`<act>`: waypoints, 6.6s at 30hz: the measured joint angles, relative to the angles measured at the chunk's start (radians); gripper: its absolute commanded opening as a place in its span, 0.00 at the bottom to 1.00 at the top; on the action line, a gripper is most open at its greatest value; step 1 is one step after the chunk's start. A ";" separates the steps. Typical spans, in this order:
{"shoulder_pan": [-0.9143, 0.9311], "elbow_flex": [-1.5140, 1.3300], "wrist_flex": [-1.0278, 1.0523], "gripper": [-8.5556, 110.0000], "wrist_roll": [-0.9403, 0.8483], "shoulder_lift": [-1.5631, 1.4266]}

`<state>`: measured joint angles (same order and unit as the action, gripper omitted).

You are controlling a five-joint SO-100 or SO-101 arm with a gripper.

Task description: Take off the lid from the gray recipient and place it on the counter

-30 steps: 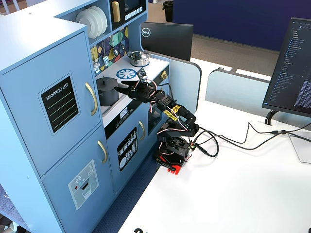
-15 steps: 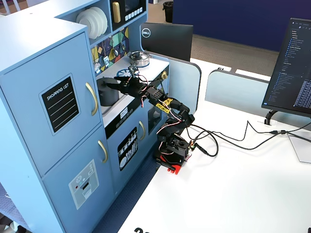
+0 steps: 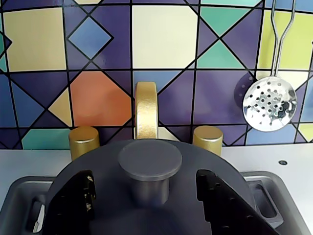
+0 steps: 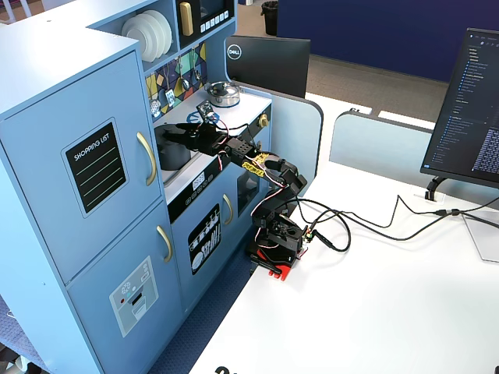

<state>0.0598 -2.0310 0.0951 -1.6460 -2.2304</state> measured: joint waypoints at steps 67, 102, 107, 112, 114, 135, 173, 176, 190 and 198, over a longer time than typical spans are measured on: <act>0.537 0.247 -0.144 0.07 0.040 0.288; 0.512 -0.094 -0.359 0.07 0.040 0.336; 0.512 -0.106 -0.359 0.07 0.035 0.336; 0.512 -0.135 -0.362 0.07 0.026 0.336; 0.512 -0.140 -0.370 0.07 0.020 0.334; 0.523 -0.178 -0.380 0.36 -0.051 0.299; 0.232 -0.377 1.167 0.23 0.106 -0.942; 0.135 -0.472 1.212 0.16 0.104 -0.940; -0.206 -0.965 1.150 0.07 0.267 -0.867; -0.221 -0.954 1.216 0.09 0.249 -0.867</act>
<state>-0.1611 -2.9851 1.3116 -1.3975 -3.0971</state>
